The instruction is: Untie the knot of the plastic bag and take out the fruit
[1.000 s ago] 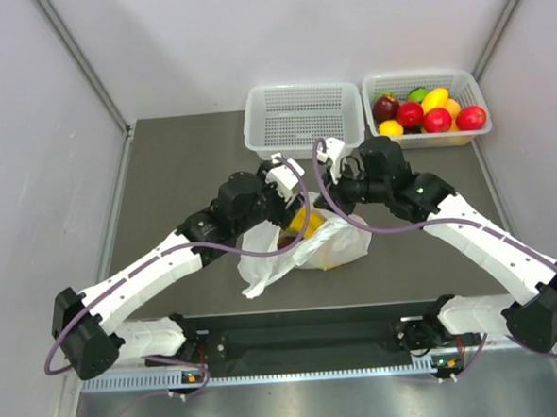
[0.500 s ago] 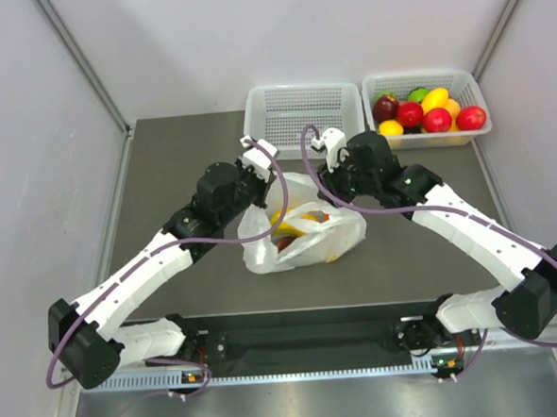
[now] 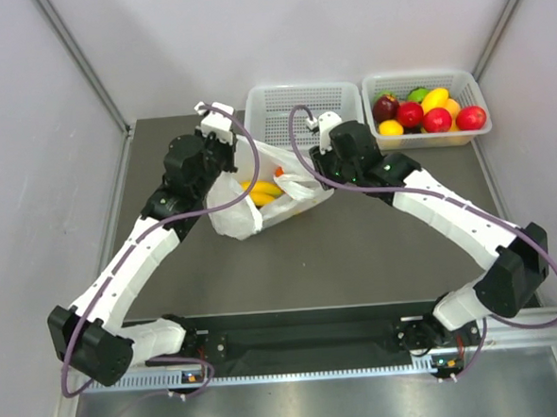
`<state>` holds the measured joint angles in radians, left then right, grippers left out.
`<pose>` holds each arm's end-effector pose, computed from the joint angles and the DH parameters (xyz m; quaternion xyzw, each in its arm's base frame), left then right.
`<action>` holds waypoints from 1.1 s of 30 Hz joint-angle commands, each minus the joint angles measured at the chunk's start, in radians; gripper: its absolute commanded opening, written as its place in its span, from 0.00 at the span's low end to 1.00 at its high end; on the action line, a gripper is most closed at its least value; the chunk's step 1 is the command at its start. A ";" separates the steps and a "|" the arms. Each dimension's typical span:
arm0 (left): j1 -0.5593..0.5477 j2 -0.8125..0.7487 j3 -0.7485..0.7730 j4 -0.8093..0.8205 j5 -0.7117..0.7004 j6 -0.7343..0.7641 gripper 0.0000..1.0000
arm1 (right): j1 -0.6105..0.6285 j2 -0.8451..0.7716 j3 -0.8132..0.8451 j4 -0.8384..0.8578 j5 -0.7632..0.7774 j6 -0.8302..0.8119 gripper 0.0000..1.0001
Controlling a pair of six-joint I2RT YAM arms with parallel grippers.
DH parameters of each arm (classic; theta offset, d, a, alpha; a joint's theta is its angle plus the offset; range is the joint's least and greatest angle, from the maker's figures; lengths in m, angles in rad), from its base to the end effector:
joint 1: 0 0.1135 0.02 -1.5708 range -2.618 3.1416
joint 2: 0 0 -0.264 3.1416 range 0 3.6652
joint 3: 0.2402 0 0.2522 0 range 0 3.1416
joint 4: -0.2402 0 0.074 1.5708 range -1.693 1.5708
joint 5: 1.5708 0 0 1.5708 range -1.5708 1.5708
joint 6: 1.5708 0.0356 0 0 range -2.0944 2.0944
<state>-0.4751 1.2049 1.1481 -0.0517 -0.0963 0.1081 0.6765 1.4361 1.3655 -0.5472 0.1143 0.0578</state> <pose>0.2526 -0.1261 0.3942 0.1830 0.7214 -0.0865 0.6623 0.2538 0.1986 0.3543 -0.2451 0.8530 0.1170 0.4456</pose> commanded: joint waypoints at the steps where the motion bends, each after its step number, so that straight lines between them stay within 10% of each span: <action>1: 0.038 -0.033 0.087 0.150 -0.079 0.019 0.00 | -0.028 0.049 -0.026 -0.059 0.093 0.017 0.31; 15: -0.026 -0.435 -0.408 0.062 0.297 -0.384 0.00 | -0.086 0.098 -0.169 0.029 0.165 0.126 0.53; 24: -0.184 -0.498 -0.625 0.147 0.228 -0.524 0.00 | -0.084 -0.231 -0.365 0.165 -0.111 0.162 0.99; 33: -0.241 -0.406 -0.539 0.196 0.171 -0.574 0.00 | -0.083 -0.546 -0.480 0.099 -0.218 0.234 0.95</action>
<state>-0.7025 0.7742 0.5339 0.0605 0.1074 -0.4381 0.5968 0.9543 0.9428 -0.4660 -0.0055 0.2478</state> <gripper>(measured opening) 0.012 0.966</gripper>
